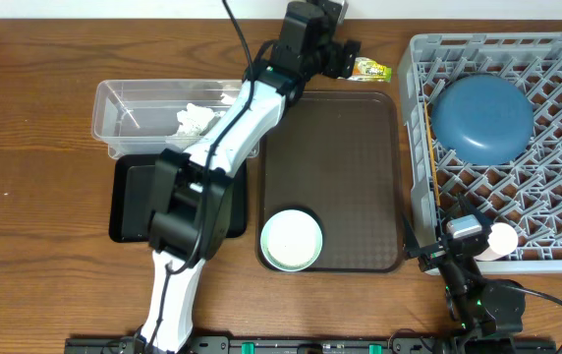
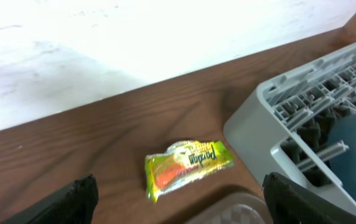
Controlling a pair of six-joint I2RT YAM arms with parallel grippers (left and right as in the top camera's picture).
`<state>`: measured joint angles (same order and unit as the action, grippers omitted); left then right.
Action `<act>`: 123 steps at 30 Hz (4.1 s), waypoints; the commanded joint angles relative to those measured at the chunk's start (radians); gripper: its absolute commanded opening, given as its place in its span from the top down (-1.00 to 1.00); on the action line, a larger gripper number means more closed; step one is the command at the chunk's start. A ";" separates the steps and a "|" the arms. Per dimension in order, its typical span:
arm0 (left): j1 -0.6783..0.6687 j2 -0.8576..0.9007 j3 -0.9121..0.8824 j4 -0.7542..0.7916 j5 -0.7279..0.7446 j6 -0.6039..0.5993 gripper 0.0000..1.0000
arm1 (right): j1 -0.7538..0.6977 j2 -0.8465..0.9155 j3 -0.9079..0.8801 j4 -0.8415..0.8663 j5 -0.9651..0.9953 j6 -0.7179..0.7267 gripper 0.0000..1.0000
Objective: Sort waste into correct bins and load items into the dishwasher rack
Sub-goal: 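Reach the left gripper to the yellow snack wrapper and grasp it, then carry the wrapper with the left gripper into the clear bin and release, then grasp the mint-green bowl of rice on the brown tray with the left gripper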
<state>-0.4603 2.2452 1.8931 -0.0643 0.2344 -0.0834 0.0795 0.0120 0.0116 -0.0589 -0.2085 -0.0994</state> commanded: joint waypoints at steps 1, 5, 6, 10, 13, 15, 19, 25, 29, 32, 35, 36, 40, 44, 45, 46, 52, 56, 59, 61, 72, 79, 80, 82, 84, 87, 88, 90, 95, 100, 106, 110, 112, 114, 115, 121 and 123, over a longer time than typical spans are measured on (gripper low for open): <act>-0.002 0.118 0.075 -0.032 0.018 -0.028 -0.74 | -0.012 -0.006 -0.004 0.000 -0.001 -0.010 -0.99; -0.002 0.196 0.128 -0.025 0.054 -0.030 -0.74 | -0.012 -0.006 -0.004 0.000 -0.001 -0.010 -0.99; -0.002 0.210 0.129 -0.011 0.054 -0.030 -0.75 | -0.012 -0.006 -0.004 0.000 -0.001 -0.010 -0.99; -0.008 0.266 0.129 0.031 0.069 -0.030 -0.75 | -0.012 -0.006 -0.004 0.000 -0.001 -0.010 -0.98; -0.021 0.301 0.129 0.074 0.079 -0.030 -0.74 | -0.012 -0.006 -0.004 0.000 -0.001 -0.010 -0.99; -0.030 0.315 0.129 0.092 0.079 -0.029 -0.74 | -0.012 -0.006 -0.004 0.000 -0.001 -0.010 -0.99; -0.045 0.337 0.129 0.110 0.011 -0.022 -0.74 | -0.012 -0.006 -0.004 0.000 -0.001 -0.010 -0.98; -0.047 0.366 0.129 0.123 -0.020 -0.021 -0.67 | -0.012 -0.006 -0.004 0.000 -0.001 -0.010 -0.99; -0.046 0.372 0.129 0.139 -0.095 -0.013 -0.67 | -0.012 -0.006 -0.004 0.000 -0.001 -0.010 -0.99; -0.046 0.372 0.129 0.163 -0.094 -0.006 -0.60 | -0.012 -0.006 -0.004 0.000 -0.001 -0.010 -0.99; -0.046 0.372 0.129 0.168 -0.094 -0.006 -0.28 | -0.012 -0.006 -0.004 0.000 -0.001 -0.010 -0.98; -0.046 0.372 0.129 0.168 -0.093 -0.006 -0.22 | -0.012 -0.006 -0.004 0.000 -0.001 -0.010 -0.99; -0.046 0.372 0.127 0.167 -0.094 -0.006 0.12 | -0.012 -0.006 -0.004 0.000 -0.001 -0.010 -0.99; -0.046 0.372 0.127 0.167 -0.093 -0.007 0.47 | -0.012 -0.006 -0.004 0.000 -0.001 -0.010 -0.99; -0.046 0.372 0.127 0.167 -0.093 -0.007 0.57 | -0.012 -0.006 -0.004 0.000 -0.001 -0.010 -0.98; -0.046 0.372 0.127 0.167 -0.089 -0.007 0.63 | -0.012 -0.006 -0.004 0.000 -0.001 -0.010 -0.99; -0.035 0.314 0.128 0.083 -0.086 -0.037 0.88 | -0.012 -0.006 -0.004 0.000 -0.001 -0.010 -0.99; -0.016 0.229 0.128 -0.025 -0.087 -0.057 0.88 | -0.012 -0.006 -0.004 0.000 -0.001 -0.010 -0.99; -0.003 0.172 0.128 -0.085 -0.093 -0.056 0.87 | -0.012 -0.006 -0.004 0.000 -0.001 -0.010 -0.98; 0.006 0.136 0.128 -0.119 -0.102 -0.057 0.88 | -0.012 -0.006 -0.004 0.000 -0.001 -0.010 -0.98; 0.033 -0.188 0.128 -0.705 -0.426 -0.202 0.88 | -0.012 -0.006 -0.004 0.000 -0.001 -0.010 -0.98; 0.107 -0.370 0.128 -1.026 -0.431 -0.280 0.88 | -0.012 -0.006 -0.004 0.000 -0.001 -0.010 -0.99; 0.130 -0.388 0.128 -1.061 -0.431 -0.293 0.88 | -0.012 -0.006 -0.004 0.000 -0.001 -0.010 -0.98; 0.173 -0.406 0.127 -1.112 -0.431 -0.295 0.88 | -0.012 -0.006 -0.004 0.000 -0.001 -0.010 -0.98; 0.224 -0.406 0.119 -1.159 -0.430 -0.297 0.87 | -0.012 -0.006 -0.004 0.000 -0.001 -0.010 -0.99; 0.274 -0.393 0.053 -1.130 -0.408 -0.295 0.88 | -0.012 -0.006 -0.004 0.000 -0.001 -0.010 -0.98; 0.285 -0.387 0.021 -1.093 -0.389 -0.282 0.88 | -0.012 -0.006 -0.004 0.000 -0.001 -0.010 -0.98; 0.294 -0.383 -0.038 -1.009 -0.365 -0.232 0.88 | -0.012 -0.006 -0.004 0.000 -0.001 -0.010 -0.98; 0.294 -0.386 -0.087 -0.980 -0.357 -0.184 0.38 | -0.012 -0.006 -0.004 0.000 -0.001 -0.010 -0.99; 0.293 -0.437 -0.086 -1.134 -0.260 -0.274 0.10 | -0.012 -0.006 -0.004 0.000 -0.001 -0.010 -0.99; 0.241 -0.562 -0.091 -1.294 -0.222 -0.275 0.14 | -0.012 -0.006 -0.004 0.000 -0.001 -0.010 -0.98; 0.097 -0.652 -0.172 -1.315 -0.224 -0.318 0.14 | -0.012 -0.006 -0.004 0.000 -0.001 -0.010 -0.97; 0.010 -0.689 -0.261 -1.287 -0.247 -0.368 0.14 | -0.012 -0.006 -0.004 0.000 -0.001 -0.010 -0.99; -0.064 -0.712 -0.360 -1.244 -0.281 -0.443 0.14 | -0.012 -0.006 -0.004 0.000 -0.001 -0.010 -0.98; -0.100 -0.719 -0.419 -1.204 -0.271 -0.478 0.13 | -0.012 -0.006 -0.004 0.000 -0.001 -0.010 -0.98; -0.293 -0.696 -0.727 -0.829 -0.100 -0.552 0.11 | -0.012 -0.006 -0.004 0.000 -0.001 -0.010 -0.99; -0.349 -0.676 -0.779 -0.722 -0.100 -0.565 0.05 | -0.012 -0.006 -0.004 0.000 -0.001 -0.010 -0.99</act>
<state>-0.7437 1.5558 1.1778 -0.8650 0.0799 -0.5846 0.0795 0.0116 0.0109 -0.0586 -0.2085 -0.0994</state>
